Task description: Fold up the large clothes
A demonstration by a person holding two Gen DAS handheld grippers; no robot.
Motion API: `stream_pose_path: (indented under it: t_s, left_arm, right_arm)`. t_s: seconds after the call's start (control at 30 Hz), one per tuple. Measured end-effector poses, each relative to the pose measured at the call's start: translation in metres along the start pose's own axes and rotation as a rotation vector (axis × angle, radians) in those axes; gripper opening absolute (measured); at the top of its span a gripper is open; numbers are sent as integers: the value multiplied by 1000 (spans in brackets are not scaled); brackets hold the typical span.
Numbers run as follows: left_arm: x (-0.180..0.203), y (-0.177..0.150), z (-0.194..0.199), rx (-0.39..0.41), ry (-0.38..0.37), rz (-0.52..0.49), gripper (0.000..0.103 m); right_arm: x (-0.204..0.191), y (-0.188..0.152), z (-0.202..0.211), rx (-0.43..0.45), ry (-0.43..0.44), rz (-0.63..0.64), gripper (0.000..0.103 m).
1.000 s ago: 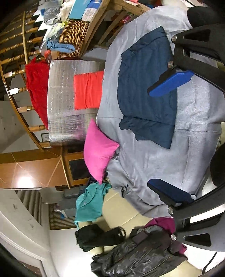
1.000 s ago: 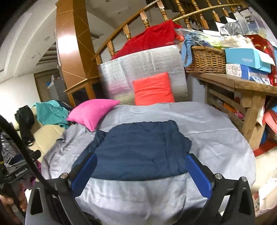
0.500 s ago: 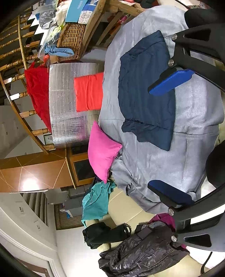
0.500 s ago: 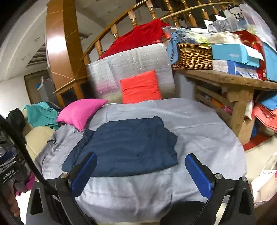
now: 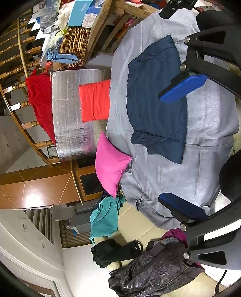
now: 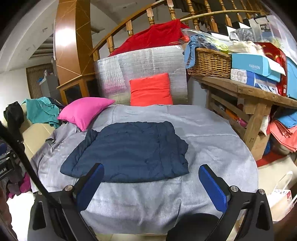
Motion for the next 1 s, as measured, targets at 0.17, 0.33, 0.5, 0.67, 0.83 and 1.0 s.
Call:
stream_pose_path:
  t_s: [0.17,0.33,0.5,0.67,0.83,1.0]
  left_arm:
    - [-4,-1,0,-7,6,11,98]
    - [-9,-3,-2,-14,14,20,98]
    - [-12,-6,-2,-22,17,27,98]
    - [-17,-8,-3,-24,22,30,98]
    - [-22,-10,-3,-27,25,39,98]
    - [-27,-11,-4,-28,28,47,98]
  right_arm:
    - [-6,-1,1,0,10,5,103]
    - [-13,-2,1,-7,17,6,103]
    - [-17,-5,-2,-21,32,6,103]
    - [-24,-5,-2,-26,45,15,103]
    - [-30,-6,0,-26,48,18,103]
    - [-36,-7,0,-30,55,11,103]
Point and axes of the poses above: each gripper's, at about its wrist camera, not at the fingertips, and z roughly against the way its jaws point, x to its right, y to its top, the point moved 5 cm from there along -z, roughly the way its jaws point, and after that the axes turned 15 degrees about x, right-handed, at the moved point
